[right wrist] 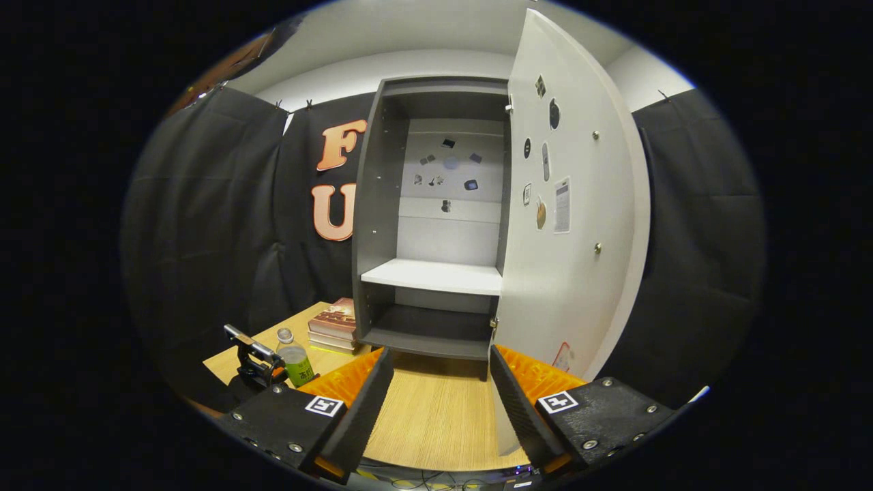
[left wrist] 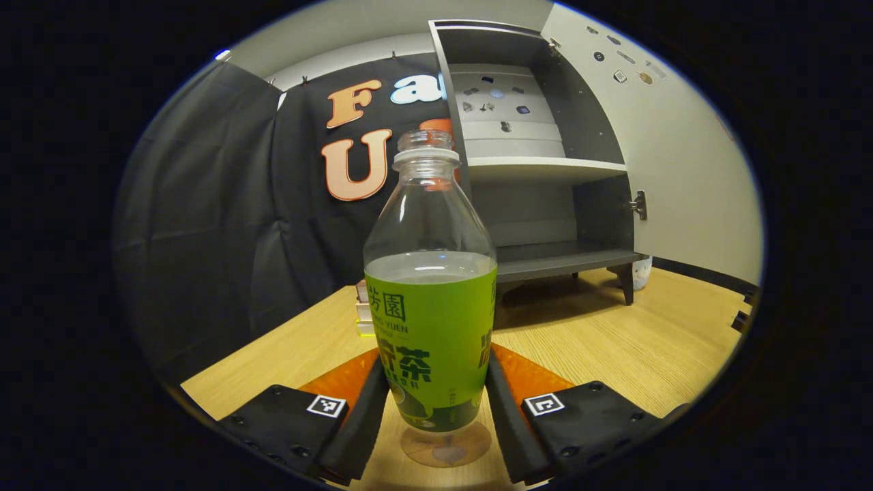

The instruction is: Open the cabinet door with the right hand, grasp the bottle in the cabinet with the left hand and place it on the coaster, then close the cabinet door with the right hand.

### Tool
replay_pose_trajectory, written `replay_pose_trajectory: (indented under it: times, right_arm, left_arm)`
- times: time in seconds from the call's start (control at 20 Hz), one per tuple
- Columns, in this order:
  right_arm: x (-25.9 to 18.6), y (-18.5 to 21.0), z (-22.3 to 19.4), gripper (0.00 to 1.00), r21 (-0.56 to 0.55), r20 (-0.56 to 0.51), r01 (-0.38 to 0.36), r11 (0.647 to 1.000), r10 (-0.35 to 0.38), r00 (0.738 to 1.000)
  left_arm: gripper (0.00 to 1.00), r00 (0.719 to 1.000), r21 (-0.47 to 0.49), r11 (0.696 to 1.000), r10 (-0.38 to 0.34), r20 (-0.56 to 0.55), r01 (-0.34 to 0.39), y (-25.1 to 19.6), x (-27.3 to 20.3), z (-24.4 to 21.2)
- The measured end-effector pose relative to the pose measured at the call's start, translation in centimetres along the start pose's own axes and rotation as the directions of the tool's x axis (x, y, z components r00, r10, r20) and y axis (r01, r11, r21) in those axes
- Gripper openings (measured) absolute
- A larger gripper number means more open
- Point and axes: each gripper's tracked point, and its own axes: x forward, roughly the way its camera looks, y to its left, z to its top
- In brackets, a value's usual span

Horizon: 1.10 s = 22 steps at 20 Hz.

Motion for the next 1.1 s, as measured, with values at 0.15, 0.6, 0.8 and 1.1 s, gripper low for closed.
replay_pose_trajectory:
  times: [0.15,0.6,0.8,1.1]
  right_arm:
    - [0.4,0.7,0.3,0.89,0.001,0.002,-0.01,1.0,0.01,1.0]
    - [0.4,0.7,0.6,0.9,-0.018,-0.008,-0.022,1.0,0.022,1.0]
    - [-0.1,-0.1,1.2,0.9,-0.012,0.007,-0.009,1.0,0.009,1.0]
    - [-0.7,-1.5,1.0,0.91,-0.017,0.004,0.025,1.0,-0.025,1.0]
  left_arm:
    - [0.8,1.0,-0.02,1.0,-0.004,-0.03,0.004,0.0,0.1,-1.8]
    - [0.81,0.998,-0.021,1.0,-0.003,-0.065,0.002,-0.3,-0.1,-3.6]
    - [0.84,0.993,-0.016,1.0,-0.021,-0.12,0.019,-0.4,-0.5,-4.9]
    - [0.85,0.987,-0.03,0.999,-0.02,-0.161,0.015,-0.2,-0.4,-6.0]
